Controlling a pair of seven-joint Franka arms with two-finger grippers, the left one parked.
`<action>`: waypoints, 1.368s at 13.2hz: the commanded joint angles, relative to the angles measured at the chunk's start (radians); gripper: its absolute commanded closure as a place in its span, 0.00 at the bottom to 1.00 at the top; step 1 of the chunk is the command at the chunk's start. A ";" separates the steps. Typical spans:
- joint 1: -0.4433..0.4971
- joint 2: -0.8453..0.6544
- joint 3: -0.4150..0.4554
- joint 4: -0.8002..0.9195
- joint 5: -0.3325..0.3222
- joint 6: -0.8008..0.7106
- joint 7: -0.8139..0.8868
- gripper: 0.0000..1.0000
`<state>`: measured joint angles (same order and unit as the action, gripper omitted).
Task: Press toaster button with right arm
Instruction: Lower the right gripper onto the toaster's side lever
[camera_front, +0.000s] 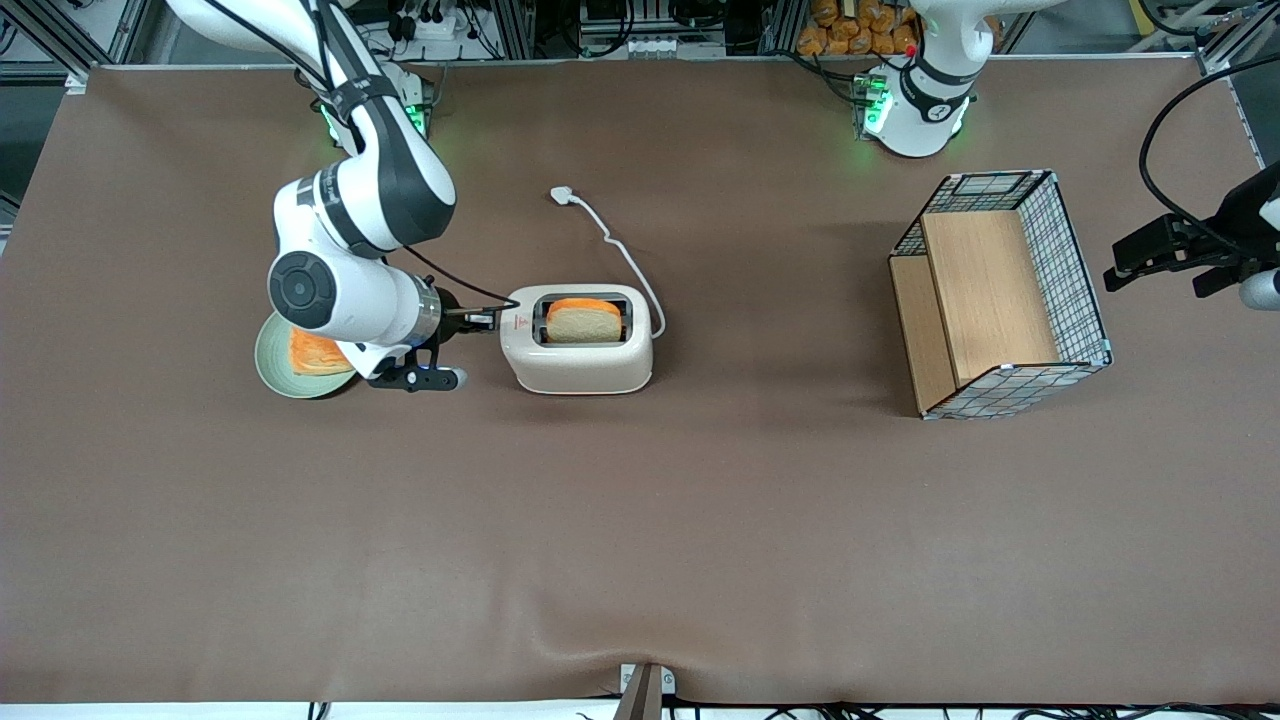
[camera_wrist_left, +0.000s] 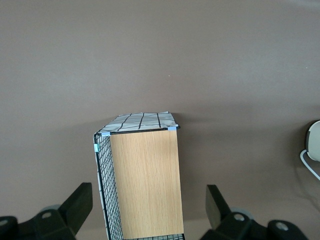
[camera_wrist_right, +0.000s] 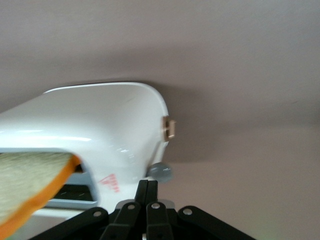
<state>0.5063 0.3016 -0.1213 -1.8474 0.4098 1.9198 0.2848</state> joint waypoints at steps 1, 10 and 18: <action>-0.018 -0.018 -0.004 -0.027 0.067 0.012 -0.077 1.00; -0.034 -0.045 -0.006 -0.168 0.142 0.113 -0.265 1.00; -0.032 -0.013 -0.004 -0.181 0.152 0.180 -0.320 1.00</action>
<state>0.4834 0.2936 -0.1311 -1.9989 0.5306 2.0682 0.0169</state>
